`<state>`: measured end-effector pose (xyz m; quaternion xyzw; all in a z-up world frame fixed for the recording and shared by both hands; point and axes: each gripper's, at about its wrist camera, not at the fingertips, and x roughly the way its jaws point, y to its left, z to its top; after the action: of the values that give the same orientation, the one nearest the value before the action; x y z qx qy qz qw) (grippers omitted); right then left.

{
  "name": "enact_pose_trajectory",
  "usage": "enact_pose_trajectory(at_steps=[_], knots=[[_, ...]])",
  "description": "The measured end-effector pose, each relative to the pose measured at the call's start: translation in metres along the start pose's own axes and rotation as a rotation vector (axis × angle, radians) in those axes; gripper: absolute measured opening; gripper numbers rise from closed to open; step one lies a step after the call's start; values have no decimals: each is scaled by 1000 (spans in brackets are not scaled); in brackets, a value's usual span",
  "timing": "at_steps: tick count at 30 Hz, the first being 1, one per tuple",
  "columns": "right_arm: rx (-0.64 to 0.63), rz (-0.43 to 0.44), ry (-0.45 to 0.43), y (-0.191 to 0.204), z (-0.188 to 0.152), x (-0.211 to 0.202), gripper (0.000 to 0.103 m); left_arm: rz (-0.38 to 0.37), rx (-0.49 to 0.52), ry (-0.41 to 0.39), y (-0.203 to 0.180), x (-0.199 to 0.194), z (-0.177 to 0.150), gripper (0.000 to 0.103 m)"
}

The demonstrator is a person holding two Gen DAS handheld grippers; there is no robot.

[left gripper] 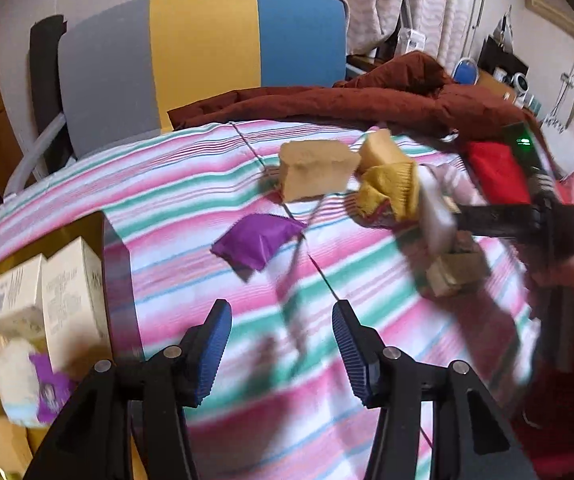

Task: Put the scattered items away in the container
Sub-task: 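Grasp the WEIDAN cracker packet with right gripper while left gripper grasps the purple packet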

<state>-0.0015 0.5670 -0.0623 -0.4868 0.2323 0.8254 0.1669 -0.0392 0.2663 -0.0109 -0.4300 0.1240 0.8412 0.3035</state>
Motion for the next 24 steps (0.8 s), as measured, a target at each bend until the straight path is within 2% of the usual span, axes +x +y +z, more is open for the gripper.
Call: enact_pose_trajectory(at_steps=[3, 6, 9, 13, 19, 22, 24], knots=[[-27, -35, -1, 5, -3, -1, 49, 22, -6, 9, 6, 14, 14, 54], [-8, -18, 7, 0, -4, -1, 49, 31, -22, 33, 14, 31, 29, 55], [2, -7, 8, -1, -6, -3, 49, 51, 5, 49, 15, 45, 38, 55], [6, -5, 8, -1, -8, -3, 49, 66, 57, 68, 12, 59, 44, 55], [10, -3, 8, -1, 1, 1, 49, 36, 92, 116, 7, 85, 49, 55], [8, -5, 9, 0, 2, 3, 49, 42, 97, 104, 4, 88, 47, 53], [6, -7, 9, 1, 2, 3, 49, 49, 108, 93, 0, 89, 45, 47]])
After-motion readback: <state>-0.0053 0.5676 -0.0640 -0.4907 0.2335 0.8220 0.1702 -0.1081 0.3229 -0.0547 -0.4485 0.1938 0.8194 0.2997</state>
